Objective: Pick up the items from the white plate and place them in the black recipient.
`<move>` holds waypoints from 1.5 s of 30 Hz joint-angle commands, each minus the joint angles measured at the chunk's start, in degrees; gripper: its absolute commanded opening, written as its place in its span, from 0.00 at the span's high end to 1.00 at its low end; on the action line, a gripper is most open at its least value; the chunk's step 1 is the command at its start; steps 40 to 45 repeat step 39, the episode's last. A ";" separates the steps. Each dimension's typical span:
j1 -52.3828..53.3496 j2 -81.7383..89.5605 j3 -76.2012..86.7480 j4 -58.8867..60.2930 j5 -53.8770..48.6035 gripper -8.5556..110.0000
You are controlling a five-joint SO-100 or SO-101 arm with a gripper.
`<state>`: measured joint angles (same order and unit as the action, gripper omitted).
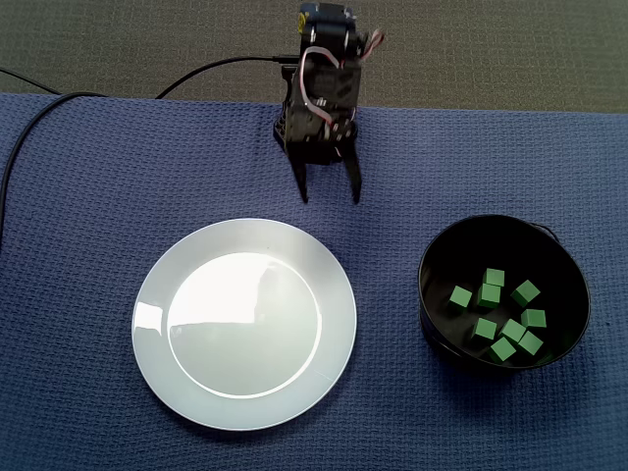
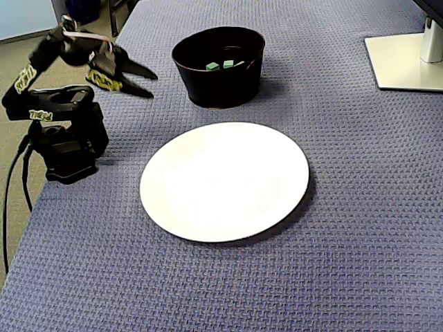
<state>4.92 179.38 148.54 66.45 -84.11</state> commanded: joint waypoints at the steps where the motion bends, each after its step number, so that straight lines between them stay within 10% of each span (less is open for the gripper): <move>1: 1.41 2.55 7.65 -2.99 -1.14 0.73; 22: -0.79 2.64 23.12 21.45 -4.57 0.77; 45: 1.05 2.64 23.12 21.36 -2.02 0.74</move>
